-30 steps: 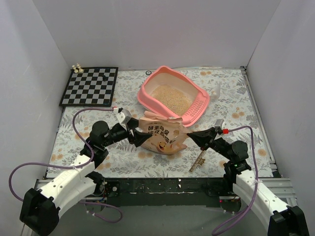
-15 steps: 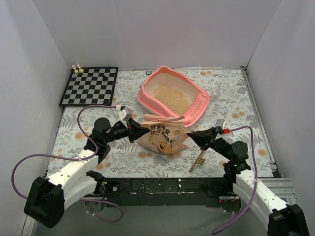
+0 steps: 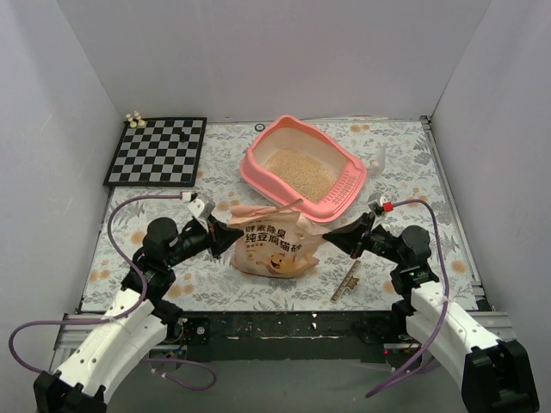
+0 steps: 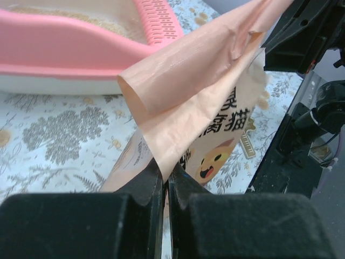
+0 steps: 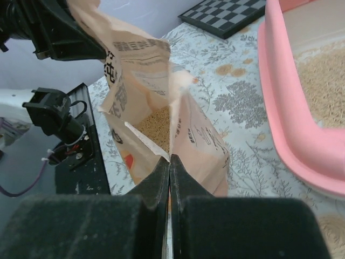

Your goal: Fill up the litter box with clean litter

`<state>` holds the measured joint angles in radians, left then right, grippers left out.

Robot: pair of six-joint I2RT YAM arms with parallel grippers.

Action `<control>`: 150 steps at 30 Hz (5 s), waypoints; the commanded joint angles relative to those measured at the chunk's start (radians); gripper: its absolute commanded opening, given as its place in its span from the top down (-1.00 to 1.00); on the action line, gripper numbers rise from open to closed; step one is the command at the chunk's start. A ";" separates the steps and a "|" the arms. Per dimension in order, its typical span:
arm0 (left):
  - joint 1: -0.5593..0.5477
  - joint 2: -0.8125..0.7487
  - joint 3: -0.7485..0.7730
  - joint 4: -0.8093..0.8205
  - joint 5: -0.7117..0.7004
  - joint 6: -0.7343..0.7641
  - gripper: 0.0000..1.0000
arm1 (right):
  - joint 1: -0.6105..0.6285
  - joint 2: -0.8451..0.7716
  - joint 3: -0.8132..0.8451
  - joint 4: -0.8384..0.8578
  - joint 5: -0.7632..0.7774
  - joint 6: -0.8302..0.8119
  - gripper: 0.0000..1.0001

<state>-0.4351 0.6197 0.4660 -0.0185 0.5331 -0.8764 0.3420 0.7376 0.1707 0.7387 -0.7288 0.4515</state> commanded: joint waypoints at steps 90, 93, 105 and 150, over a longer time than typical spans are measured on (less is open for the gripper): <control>0.004 -0.143 0.026 -0.152 -0.015 -0.032 1.00 | 0.000 0.387 0.061 0.712 -0.397 0.088 -0.29; 0.004 -0.141 0.026 -0.152 -0.018 -0.032 1.00 | 0.020 0.422 0.067 0.732 -0.383 0.090 -0.29; 0.004 -0.130 0.025 -0.153 -0.015 -0.033 1.00 | 0.045 0.600 0.055 1.146 -0.324 0.295 -0.08; 0.004 -0.078 0.016 -0.092 0.053 -0.076 0.21 | 0.091 0.471 0.115 1.111 -0.258 0.282 0.97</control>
<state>-0.4313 0.5179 0.4789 -0.1753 0.5350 -0.9283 0.4271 1.2934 0.2947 1.2797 -1.0142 0.7273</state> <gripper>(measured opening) 0.300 0.026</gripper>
